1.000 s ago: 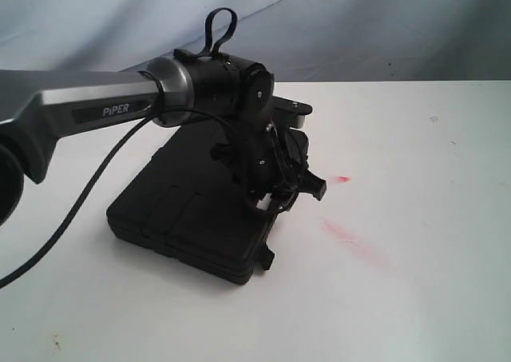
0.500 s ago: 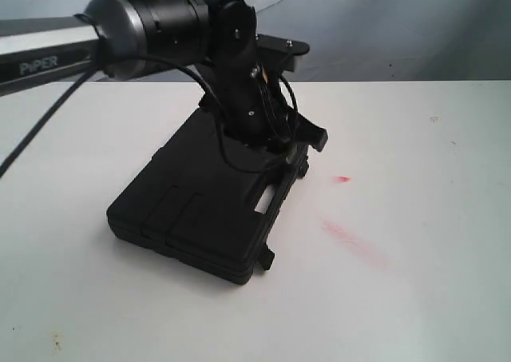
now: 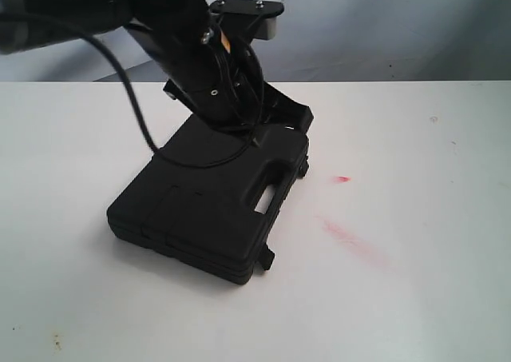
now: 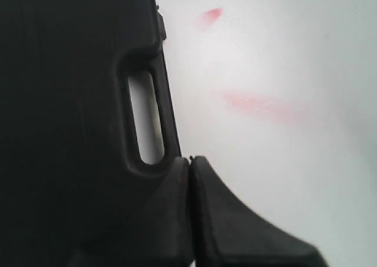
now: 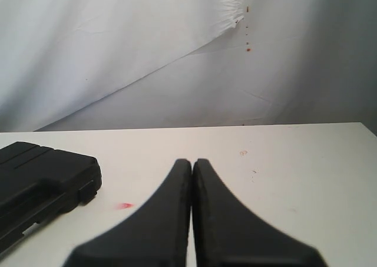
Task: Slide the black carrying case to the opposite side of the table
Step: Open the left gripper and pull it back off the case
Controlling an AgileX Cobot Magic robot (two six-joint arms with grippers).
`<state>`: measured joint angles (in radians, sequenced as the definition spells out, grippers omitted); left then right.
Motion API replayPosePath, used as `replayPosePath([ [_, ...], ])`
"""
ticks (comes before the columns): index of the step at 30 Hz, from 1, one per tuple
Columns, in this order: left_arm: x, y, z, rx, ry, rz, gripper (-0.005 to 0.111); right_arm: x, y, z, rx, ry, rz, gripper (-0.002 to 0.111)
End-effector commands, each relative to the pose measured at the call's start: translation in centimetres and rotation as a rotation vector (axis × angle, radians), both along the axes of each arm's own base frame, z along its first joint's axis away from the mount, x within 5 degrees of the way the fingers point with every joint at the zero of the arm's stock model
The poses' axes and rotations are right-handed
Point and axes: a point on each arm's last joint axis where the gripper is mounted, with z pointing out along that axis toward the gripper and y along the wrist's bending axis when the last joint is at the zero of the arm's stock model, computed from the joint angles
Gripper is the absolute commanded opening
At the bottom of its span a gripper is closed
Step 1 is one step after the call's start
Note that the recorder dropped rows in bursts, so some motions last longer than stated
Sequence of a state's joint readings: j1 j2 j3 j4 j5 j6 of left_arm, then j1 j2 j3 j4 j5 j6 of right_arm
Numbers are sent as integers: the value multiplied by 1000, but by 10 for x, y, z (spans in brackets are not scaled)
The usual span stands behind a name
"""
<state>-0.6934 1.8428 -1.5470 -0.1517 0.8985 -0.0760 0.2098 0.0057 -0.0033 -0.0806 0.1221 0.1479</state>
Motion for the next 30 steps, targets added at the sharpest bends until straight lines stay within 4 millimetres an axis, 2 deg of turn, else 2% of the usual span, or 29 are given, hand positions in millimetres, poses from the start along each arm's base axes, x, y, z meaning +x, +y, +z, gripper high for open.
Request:
replayPosePath([
  [1,-22,17,7,-95,-32,39,1,0,0,-1,-5,-4,1,0],
  [16,-93,77,4,-179,-88,93,1,0,0,-1,-5,-4,1,0],
  [20,-120,104,-4,-242,-186,121,1,0,0,-1,-5,-4,1,0],
  [26,-159,144,-6,-421,-428,179,1,0,0,-1,-5,-4,1,0],
  [30,-184,168,-21,-472,-547,177,1,0,0,-1,-5,-4,1,0],
])
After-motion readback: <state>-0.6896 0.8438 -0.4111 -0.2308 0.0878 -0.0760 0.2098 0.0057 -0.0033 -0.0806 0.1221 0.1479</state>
